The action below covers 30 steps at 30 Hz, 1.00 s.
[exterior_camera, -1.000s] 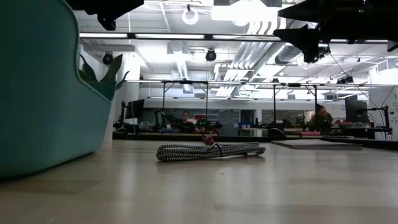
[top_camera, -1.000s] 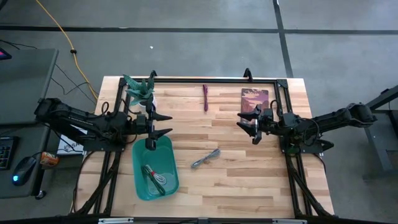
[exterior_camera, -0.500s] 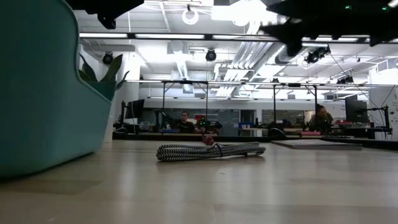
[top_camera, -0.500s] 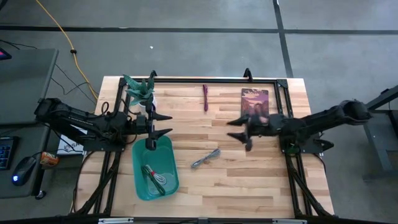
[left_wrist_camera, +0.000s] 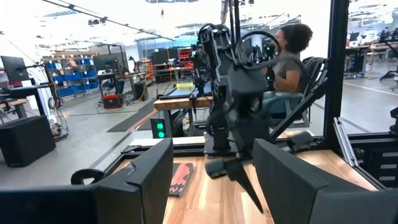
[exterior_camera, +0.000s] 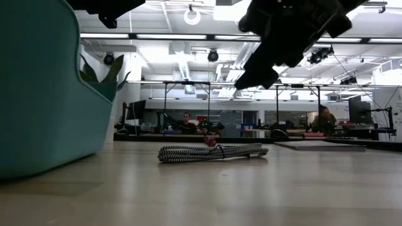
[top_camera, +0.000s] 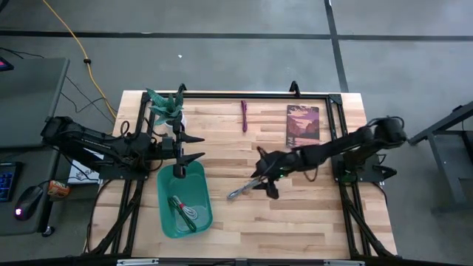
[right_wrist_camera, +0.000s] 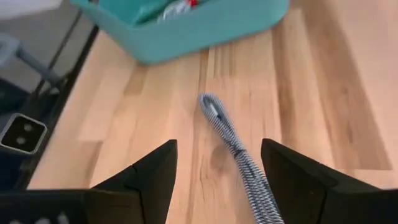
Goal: Pick and place USB-C Cables
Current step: Put the white black charger cable into the green bin
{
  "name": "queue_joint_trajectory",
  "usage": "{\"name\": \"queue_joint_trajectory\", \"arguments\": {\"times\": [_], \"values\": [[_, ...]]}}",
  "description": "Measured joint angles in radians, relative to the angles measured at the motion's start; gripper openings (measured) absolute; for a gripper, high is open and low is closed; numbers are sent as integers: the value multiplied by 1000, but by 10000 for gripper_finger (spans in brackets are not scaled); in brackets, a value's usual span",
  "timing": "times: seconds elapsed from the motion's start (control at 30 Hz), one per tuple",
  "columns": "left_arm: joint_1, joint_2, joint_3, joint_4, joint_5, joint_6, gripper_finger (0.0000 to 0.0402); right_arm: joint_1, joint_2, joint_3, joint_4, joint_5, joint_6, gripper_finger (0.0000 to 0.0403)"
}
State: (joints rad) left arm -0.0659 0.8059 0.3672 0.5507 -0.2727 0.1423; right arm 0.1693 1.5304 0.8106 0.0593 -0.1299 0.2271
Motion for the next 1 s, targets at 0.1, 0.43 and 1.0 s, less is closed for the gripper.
{"name": "queue_joint_trajectory", "arguments": {"times": [0.1,0.43,1.0], "values": [[0,0,0,0,0,0,202,10,75,64,-61,-2,-24,225],[0,0,0,-8,0,0,202,14,264,240,-209,33,-162,225],[0,0,0,-8,0,0,202,14,345,260,-337,176,-296,225]]}}
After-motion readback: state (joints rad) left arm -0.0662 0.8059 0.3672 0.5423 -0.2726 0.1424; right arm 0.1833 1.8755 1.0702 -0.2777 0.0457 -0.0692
